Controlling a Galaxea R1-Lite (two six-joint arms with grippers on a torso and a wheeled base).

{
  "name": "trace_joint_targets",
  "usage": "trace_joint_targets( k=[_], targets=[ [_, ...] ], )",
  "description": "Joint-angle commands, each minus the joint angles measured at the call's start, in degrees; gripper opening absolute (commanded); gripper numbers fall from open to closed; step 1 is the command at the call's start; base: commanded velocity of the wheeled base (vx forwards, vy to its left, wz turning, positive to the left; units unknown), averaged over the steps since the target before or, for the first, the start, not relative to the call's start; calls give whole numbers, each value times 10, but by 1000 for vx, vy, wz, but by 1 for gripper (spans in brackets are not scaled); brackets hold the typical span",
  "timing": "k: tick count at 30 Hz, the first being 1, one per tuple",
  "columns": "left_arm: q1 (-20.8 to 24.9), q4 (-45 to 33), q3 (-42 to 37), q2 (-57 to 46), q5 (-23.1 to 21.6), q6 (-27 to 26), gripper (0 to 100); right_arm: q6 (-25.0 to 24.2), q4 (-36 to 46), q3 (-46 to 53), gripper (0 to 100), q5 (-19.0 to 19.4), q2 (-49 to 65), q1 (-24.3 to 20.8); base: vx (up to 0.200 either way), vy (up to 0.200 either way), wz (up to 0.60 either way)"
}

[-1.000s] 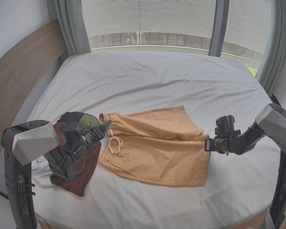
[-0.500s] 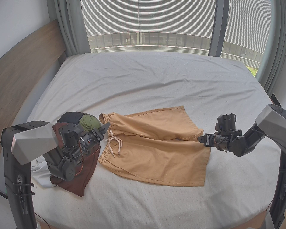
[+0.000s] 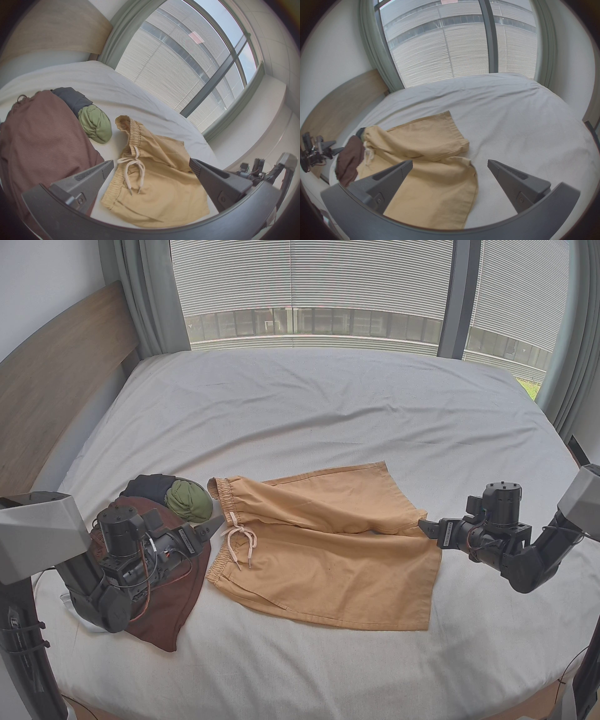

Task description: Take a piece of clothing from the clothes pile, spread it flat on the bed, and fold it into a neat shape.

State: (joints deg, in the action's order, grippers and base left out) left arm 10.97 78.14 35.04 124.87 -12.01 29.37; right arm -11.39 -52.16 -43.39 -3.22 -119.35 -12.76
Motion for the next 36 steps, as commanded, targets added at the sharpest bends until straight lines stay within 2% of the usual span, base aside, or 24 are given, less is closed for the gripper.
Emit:
trace_joint_targets(
  k=[1, 4, 6, 19, 36],
  targets=[
    [-17, 0, -54, -32, -6, -36, 100, -10, -43, 69, 100, 40, 71, 0, 0, 0, 0],
    [-20, 1, -60, -24, -14, -38, 100, -38, -50, 75, 100, 70, 79, 2, 0, 0, 0],
    [-21, -1, -60, -15, -18, -39, 100, -41, -50, 75, 100, 76, 77, 2, 0, 0, 0],
    [-18, 1, -36, 65, -33, -34, 100, -42, -94, 70, 100, 76, 22, 7, 0, 0, 0],
    [-16, 1, 11, 142, -14, -19, 100, -42, -105, 68, 100, 78, 5, 19, 0, 0, 0]
  ],
)
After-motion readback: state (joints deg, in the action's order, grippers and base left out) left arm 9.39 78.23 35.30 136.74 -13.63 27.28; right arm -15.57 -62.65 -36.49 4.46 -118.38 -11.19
